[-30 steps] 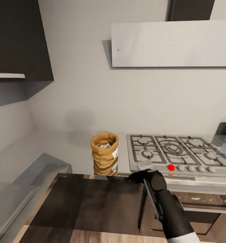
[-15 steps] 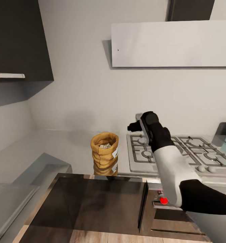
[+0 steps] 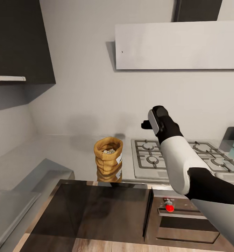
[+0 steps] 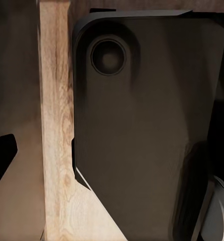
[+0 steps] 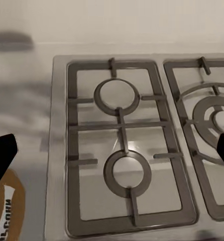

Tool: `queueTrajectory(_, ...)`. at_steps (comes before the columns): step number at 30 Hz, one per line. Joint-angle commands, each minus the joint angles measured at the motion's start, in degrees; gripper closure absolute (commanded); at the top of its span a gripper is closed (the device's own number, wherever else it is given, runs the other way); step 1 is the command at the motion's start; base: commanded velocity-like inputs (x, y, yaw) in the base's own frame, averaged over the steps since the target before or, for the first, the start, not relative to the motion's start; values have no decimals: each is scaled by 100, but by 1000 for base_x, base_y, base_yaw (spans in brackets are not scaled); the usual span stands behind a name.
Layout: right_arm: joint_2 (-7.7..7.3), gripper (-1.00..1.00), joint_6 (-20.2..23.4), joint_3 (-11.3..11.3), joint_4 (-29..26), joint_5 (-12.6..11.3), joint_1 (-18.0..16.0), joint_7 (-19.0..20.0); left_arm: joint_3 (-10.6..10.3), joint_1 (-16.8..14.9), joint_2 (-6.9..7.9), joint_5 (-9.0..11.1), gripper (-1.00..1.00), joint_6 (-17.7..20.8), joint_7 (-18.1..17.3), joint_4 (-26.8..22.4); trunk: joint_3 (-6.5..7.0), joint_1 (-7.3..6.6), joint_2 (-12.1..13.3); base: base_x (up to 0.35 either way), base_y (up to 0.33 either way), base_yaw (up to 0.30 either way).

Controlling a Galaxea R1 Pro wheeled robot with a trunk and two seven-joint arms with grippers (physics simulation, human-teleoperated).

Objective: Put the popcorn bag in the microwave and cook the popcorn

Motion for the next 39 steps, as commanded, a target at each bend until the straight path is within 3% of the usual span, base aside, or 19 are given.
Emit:
queueTrajectory(1, 7, -100, 17, -24, -4, -32, -5, -23, 7, -1, -1, 16, -100, -14, 4, -2, -7, 0, -4, 0, 0, 0)
queueTrajectory(6, 7, -100, 17, -13, -4, -265, -5, -53, 7, -1, 2, 16, -100, -15, 4, -2, -7, 0, -4, 0, 0, 0)
queueTrajectory(11, 7, -100, 17, -17, -4, -259, -5, -64, 7, -1, -1, 16, -100, -14, 4, -3, -7, 0, -4, 0, 0, 69)
queueTrajectory(24, 7, -100, 17, -23, 22, -273, -5, -62, 7, -1, -5, 15, -100, -9, 4, -2, -7, 0, -4, 0, 0, 268)
queueTrajectory(31, 7, -100, 17, -30, 709, -252, -5, -62, -2, -1, -18, -17, -100, -6, 4, -2, -7, 0, -4, 0, 0, 277)
queueTrajectory(39, 7, -100, 17, -40, 787, -258, -5, -59, -2, -1, -16, -13, -100, -6, 4, -2, -7, 0, -4, 0, 0, 277)
